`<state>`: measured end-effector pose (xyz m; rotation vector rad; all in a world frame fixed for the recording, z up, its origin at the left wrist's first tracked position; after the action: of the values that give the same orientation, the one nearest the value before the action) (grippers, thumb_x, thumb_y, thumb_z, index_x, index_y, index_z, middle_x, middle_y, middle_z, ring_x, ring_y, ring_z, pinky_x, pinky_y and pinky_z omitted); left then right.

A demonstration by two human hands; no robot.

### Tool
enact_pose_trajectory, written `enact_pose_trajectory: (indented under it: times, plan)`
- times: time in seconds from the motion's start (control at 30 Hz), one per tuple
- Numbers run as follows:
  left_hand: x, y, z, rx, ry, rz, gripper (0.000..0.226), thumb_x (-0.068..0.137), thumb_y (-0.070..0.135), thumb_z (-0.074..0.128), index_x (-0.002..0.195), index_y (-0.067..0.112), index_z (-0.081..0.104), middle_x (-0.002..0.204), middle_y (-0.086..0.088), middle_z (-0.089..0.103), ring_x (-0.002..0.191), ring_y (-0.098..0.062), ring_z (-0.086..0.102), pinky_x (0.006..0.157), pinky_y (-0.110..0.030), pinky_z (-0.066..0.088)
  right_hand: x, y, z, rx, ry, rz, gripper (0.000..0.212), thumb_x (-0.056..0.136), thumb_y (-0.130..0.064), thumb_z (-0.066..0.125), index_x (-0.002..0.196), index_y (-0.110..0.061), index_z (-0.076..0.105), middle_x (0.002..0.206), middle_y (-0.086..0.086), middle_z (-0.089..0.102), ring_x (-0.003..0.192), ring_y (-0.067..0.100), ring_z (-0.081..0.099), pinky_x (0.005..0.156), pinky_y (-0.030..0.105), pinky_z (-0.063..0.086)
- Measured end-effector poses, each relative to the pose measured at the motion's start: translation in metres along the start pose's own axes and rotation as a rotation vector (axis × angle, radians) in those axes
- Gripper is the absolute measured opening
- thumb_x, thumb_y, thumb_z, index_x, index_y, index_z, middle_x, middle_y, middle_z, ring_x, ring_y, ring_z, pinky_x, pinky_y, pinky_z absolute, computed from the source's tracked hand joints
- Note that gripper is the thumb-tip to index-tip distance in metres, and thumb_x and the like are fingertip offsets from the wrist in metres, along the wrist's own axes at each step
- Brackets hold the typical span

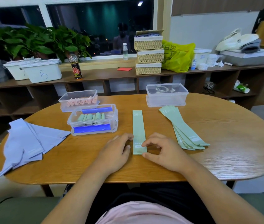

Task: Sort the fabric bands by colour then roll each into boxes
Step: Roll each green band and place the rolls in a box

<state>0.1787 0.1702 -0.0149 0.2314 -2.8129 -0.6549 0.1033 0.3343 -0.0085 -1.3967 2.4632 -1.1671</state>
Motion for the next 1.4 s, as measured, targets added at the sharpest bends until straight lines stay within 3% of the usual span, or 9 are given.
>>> enact_pose_trajectory:
  times: [0.1, 0.23, 0.37, 0.57, 0.8, 0.97, 1.27, 1.4]
  plan:
    - [-0.001, 0.001, -0.002, 0.002, 0.004, -0.002, 0.038, 0.107, 0.033, 0.053, 0.142, 0.046, 0.047, 0.139, 0.021, 0.056, 0.129, -0.007, 0.053, 0.109, -0.035, 0.049, 0.001, -0.004, 0.003, -0.096, -0.043, -0.025, 0.047, 0.085, -0.059, 0.079, 0.128, -0.044, 0.067, 0.131, -0.029, 0.058, 0.127, -0.002, 0.05, 0.112, 0.026, 0.039]
    - [0.0, 0.003, -0.003, -0.002, 0.006, 0.008, 0.038, 0.108, 0.033, 0.052, 0.143, 0.046, 0.047, 0.139, 0.021, 0.056, 0.128, -0.005, 0.053, 0.107, -0.031, 0.049, 0.002, -0.001, 0.007, -0.171, -0.079, -0.007, 0.055, 0.086, -0.064, 0.074, 0.136, -0.043, 0.063, 0.132, -0.03, 0.058, 0.128, -0.003, 0.047, 0.111, 0.029, 0.042]
    - [-0.001, 0.003, -0.007, -0.057, 0.043, 0.034, 0.034, 0.107, 0.031, 0.054, 0.138, 0.044, 0.052, 0.135, 0.022, 0.056, 0.125, 0.0, 0.052, 0.105, -0.028, 0.049, 0.004, 0.001, 0.006, -0.167, -0.053, -0.001, 0.044, 0.094, -0.054, 0.07, 0.135, -0.04, 0.065, 0.129, -0.029, 0.061, 0.128, -0.005, 0.047, 0.109, 0.023, 0.041]
    - [-0.012, 0.027, -0.011, -0.14, 0.063, 0.319, 0.019, 0.1, 0.024, 0.066, 0.117, 0.031, 0.069, 0.11, 0.021, 0.063, 0.112, -0.004, 0.056, 0.094, -0.027, 0.048, 0.006, 0.003, 0.003, -0.141, 0.01, 0.03, 0.025, 0.104, -0.045, 0.061, 0.128, -0.04, 0.068, 0.116, -0.03, 0.066, 0.121, -0.01, 0.052, 0.095, 0.008, 0.039]
    - [-0.007, 0.025, -0.004, -0.062, 0.083, 0.34, 0.015, 0.101, 0.036, 0.064, 0.115, 0.032, 0.069, 0.108, 0.021, 0.063, 0.106, -0.004, 0.054, 0.091, -0.035, 0.051, 0.01, 0.003, 0.004, -0.201, 0.045, 0.025, 0.014, 0.103, -0.05, 0.059, 0.112, -0.044, 0.067, 0.101, -0.023, 0.068, 0.108, -0.005, 0.056, 0.087, 0.029, 0.053]
    - [-0.005, 0.021, -0.003, -0.056, 0.079, 0.317, 0.014, 0.098, 0.035, 0.069, 0.112, 0.035, 0.072, 0.107, 0.022, 0.064, 0.106, -0.004, 0.055, 0.091, -0.035, 0.052, 0.006, 0.001, 0.008, -0.216, 0.027, -0.028, 0.015, 0.103, -0.046, 0.062, 0.114, -0.042, 0.071, 0.109, -0.027, 0.069, 0.114, -0.006, 0.054, 0.094, 0.024, 0.051]
    - [-0.008, 0.025, -0.004, -0.072, 0.051, 0.331, 0.009, 0.096, 0.035, 0.072, 0.104, 0.036, 0.072, 0.101, 0.023, 0.066, 0.103, -0.002, 0.055, 0.089, -0.034, 0.051, 0.004, -0.006, 0.007, -0.186, 0.016, -0.084, 0.007, 0.102, -0.045, 0.065, 0.106, -0.041, 0.07, 0.113, -0.028, 0.069, 0.118, -0.003, 0.055, 0.101, 0.031, 0.05]
    - [-0.009, 0.027, -0.004, -0.083, 0.028, 0.327, 0.013, 0.095, 0.036, 0.072, 0.106, 0.038, 0.066, 0.103, 0.024, 0.064, 0.105, -0.005, 0.057, 0.088, -0.037, 0.052, -0.001, -0.011, 0.006, -0.235, 0.017, -0.094, 0.023, 0.097, -0.051, 0.066, 0.116, -0.039, 0.068, 0.115, -0.027, 0.068, 0.119, -0.003, 0.053, 0.1, 0.031, 0.05]
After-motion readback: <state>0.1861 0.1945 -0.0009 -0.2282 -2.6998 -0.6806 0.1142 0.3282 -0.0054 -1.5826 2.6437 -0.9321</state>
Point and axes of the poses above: each hand's wrist, its own x-axis towards the middle knuckle, its own z-axis out of the palm, y = z × x, the point moved 10 cm from there along x, towards the middle knuckle
